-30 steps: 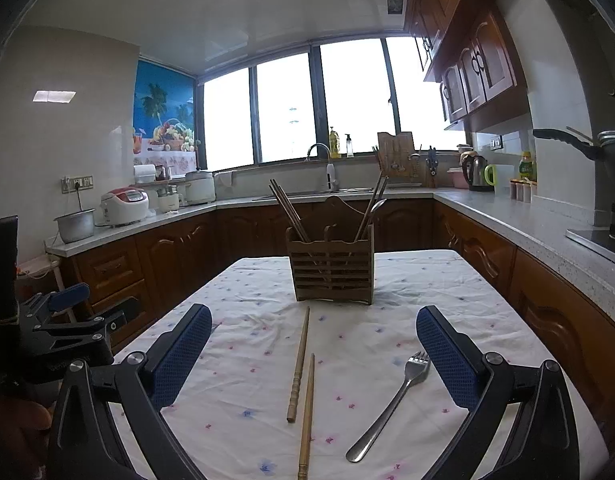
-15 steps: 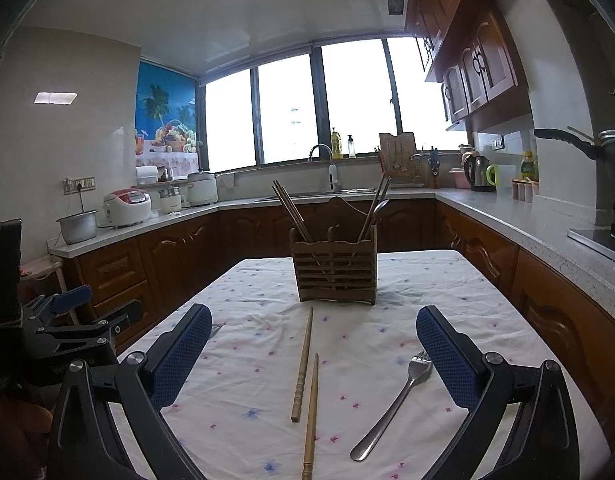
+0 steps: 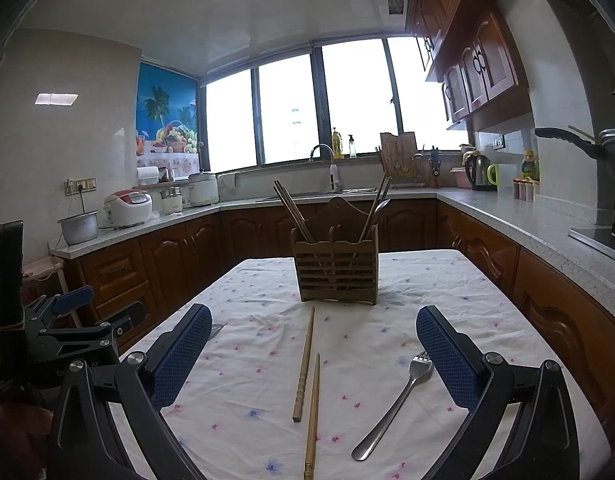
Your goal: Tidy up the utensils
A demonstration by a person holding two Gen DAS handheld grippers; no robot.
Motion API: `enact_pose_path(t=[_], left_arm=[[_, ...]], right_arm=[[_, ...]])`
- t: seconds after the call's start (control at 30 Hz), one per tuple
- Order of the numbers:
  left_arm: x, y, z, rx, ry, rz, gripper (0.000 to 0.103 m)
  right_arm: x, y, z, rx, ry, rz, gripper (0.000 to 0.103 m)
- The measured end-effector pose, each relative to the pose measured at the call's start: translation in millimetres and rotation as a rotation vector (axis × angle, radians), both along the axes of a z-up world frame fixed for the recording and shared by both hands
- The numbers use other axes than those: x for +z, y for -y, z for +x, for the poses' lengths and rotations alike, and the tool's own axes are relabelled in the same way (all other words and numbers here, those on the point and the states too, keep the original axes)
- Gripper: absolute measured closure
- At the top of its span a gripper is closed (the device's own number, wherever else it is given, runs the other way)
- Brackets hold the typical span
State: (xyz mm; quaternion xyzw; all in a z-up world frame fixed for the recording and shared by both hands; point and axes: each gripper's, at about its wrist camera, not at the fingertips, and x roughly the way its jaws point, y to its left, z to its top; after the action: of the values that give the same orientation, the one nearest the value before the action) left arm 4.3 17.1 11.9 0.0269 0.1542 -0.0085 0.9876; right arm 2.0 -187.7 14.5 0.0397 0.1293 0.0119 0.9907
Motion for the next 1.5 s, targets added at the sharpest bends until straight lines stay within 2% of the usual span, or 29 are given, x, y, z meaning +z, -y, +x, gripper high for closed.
enact_pose_path(t=[1.5], left_arm=[[0.2,6.6,6.2,-0.004,-0.018,0.0,0.001]], right_arm=[[1.5,-3.8,6.5,0.021,-0.009,0.005,0.0]])
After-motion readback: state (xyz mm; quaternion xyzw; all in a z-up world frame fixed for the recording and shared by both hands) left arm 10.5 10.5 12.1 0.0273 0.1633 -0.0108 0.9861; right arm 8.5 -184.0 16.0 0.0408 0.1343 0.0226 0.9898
